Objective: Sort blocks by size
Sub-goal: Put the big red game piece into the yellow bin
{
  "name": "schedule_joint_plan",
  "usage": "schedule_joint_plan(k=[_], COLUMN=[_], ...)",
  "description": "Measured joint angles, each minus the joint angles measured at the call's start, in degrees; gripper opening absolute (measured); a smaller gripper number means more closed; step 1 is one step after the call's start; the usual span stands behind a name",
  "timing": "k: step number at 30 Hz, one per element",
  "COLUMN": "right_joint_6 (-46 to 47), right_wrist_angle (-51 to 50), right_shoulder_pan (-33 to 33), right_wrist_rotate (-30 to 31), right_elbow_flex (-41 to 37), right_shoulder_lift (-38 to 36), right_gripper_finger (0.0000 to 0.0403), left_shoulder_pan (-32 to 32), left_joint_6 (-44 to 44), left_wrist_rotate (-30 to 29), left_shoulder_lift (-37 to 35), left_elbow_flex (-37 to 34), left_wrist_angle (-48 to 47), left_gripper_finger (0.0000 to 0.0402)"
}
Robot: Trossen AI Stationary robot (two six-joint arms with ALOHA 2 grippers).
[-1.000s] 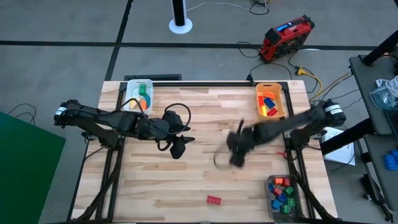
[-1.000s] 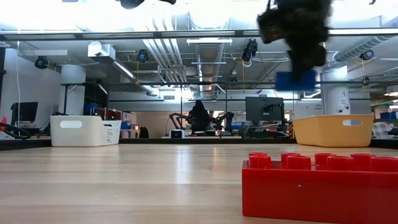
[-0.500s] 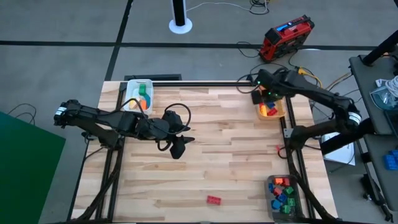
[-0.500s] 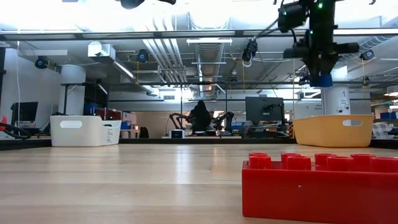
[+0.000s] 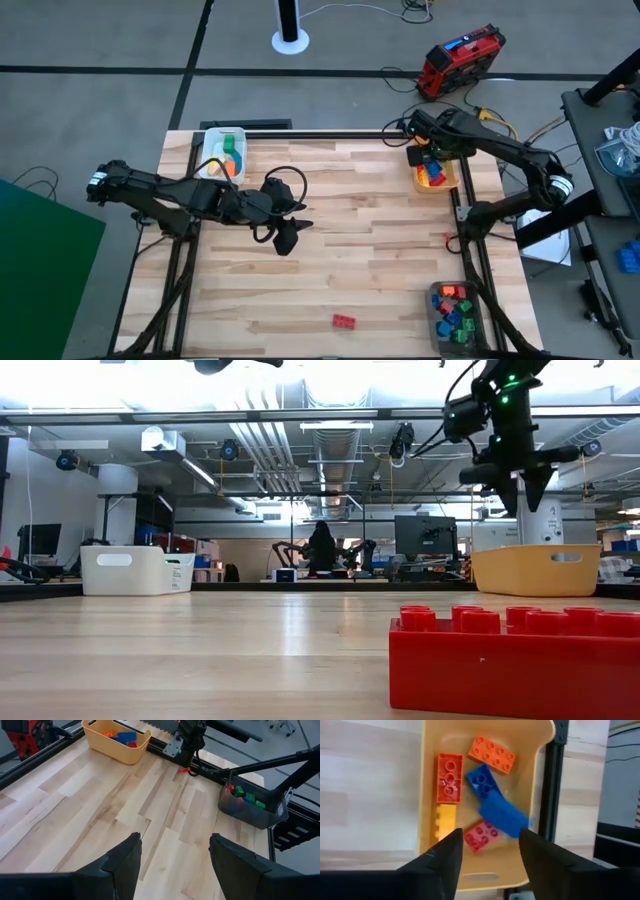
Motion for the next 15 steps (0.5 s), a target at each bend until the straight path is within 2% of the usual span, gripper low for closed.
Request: schedule_joint_plan(k=[3, 7, 10, 15], right_joint_6=[-0.5, -0.4, 0.0, 2.8], right_wrist_angle=[1.3, 4.3, 6.2, 6.6], right_shoulder_pan=[0.0, 2.3, 6.8, 17.2], right_wrist_rotate=[-0.6, -5.9, -8.2, -8.7], right_elbow_flex=[0.0, 0.0, 0.0, 0.0], right_shoulder_lift=[0.3, -0.9, -2.5, -5.7], right_gripper_finger=[0.0190, 0.0187, 0.0177, 0.0158], left_shoulder_pan=[0.0, 0.0, -0.4, -2.5], left_joint_6=[0.0, 0.4, 2.0, 4.0], left_wrist_rotate=[0.0, 0.0, 0.7, 2.6], left_shoulder_lift=[0.0, 0.0, 0.0, 0.0], left_elbow_flex=[0.0, 0.0, 0.0, 0.0], left_wrist_angle=[0.0, -1.3, -3.4, -3.6], left_gripper_finger=[0.0210, 0.0210, 0.0210, 0.0210])
